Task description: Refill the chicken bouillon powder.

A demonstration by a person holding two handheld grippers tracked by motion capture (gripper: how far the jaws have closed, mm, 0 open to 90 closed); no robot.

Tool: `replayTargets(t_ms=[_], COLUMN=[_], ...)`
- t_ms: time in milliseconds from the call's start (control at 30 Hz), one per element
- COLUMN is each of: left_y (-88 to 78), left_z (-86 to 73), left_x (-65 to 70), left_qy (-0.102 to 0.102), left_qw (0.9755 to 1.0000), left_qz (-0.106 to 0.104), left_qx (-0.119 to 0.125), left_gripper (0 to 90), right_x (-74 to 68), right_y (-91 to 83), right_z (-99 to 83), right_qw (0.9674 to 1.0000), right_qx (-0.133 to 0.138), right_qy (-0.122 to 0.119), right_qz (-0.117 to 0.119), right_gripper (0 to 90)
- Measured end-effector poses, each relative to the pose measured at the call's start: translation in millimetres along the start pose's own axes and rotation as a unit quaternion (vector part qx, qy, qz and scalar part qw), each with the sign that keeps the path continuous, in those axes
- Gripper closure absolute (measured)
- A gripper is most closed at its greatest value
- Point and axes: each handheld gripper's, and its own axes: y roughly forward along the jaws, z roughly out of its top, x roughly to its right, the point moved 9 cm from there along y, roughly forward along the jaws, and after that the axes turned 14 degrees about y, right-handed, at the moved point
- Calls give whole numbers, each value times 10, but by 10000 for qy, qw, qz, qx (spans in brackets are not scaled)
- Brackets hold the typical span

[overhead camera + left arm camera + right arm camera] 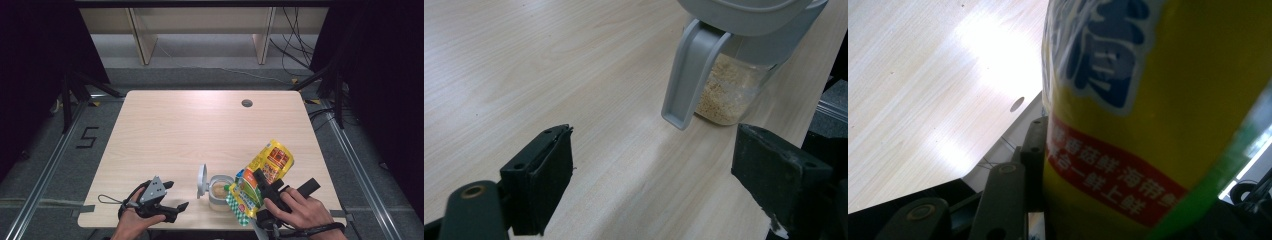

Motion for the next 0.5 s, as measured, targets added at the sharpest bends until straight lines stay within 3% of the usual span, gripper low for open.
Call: replayTargets(t_ms=[167, 267, 500], left_y=[-3, 16, 1], left_z=[-5, 7, -5], left_x=[-4, 1, -1], left_qy=[15, -23, -13], left_qw=[10000, 10000, 10000], left_qz=[11, 14, 9], left_qx=[-30, 70, -28], left_gripper=[160, 160, 160], right_x=[18, 33, 18], right_y=[-9, -10, -13], right_z=[2, -5, -16], right_qw=[10000, 9999, 10000], right_qx=[41, 31, 14], right_qy=[-6, -56, 15], right_qz=[-42, -89, -40], right_gripper=[639, 642, 645])
